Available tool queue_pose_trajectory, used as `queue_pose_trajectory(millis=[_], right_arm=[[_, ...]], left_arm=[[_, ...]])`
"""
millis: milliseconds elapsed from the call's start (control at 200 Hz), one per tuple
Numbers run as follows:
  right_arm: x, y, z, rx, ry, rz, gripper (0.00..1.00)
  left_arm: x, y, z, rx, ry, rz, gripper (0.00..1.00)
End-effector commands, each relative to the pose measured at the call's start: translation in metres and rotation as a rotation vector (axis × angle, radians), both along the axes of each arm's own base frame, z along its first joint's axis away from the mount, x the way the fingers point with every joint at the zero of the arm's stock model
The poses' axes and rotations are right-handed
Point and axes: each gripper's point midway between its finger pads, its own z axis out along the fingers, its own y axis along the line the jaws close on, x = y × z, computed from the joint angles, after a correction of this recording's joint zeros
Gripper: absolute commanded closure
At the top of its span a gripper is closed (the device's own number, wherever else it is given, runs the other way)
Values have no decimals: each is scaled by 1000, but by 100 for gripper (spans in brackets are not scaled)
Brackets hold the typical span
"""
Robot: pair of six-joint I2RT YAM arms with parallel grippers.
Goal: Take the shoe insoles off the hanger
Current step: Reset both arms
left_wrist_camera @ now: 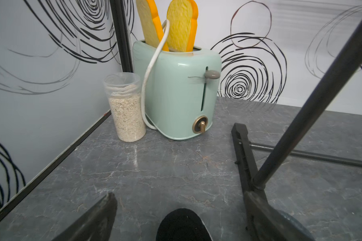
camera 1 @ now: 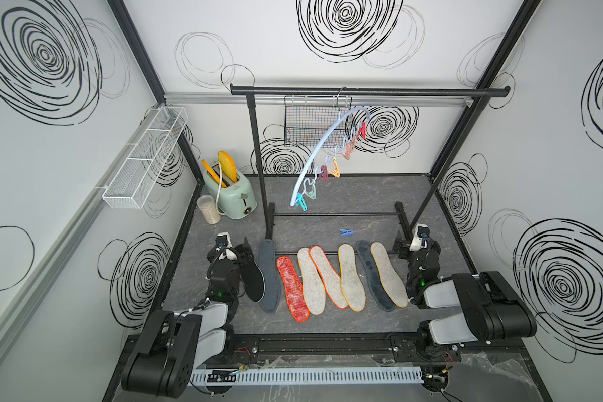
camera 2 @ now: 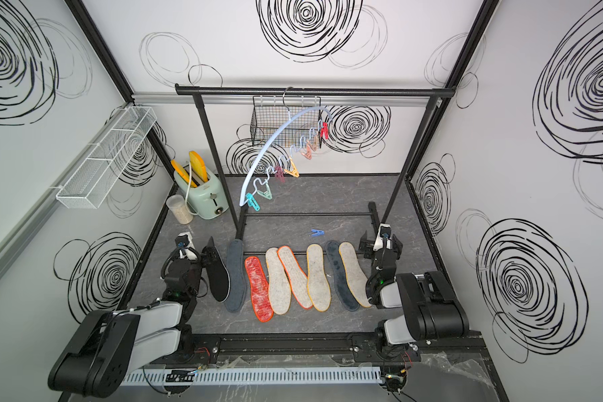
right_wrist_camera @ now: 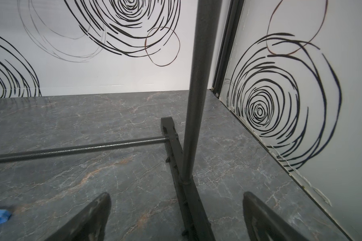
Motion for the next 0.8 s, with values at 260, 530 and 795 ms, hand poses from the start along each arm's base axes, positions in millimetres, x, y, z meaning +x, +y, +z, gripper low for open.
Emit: queue_pose_trajectory(millis=[260,530,795], right_arm=[[21,-2,8,32,-38,50,1],[20,-3,7,44,-26,69,1],[21,-2,6,45,-22,70,1]], left_arm=[[48,-31,21,83,-77,-183,2],[50,-30,21,68,-69,-194,2],[50,-31,20,75,-67,-188,2]])
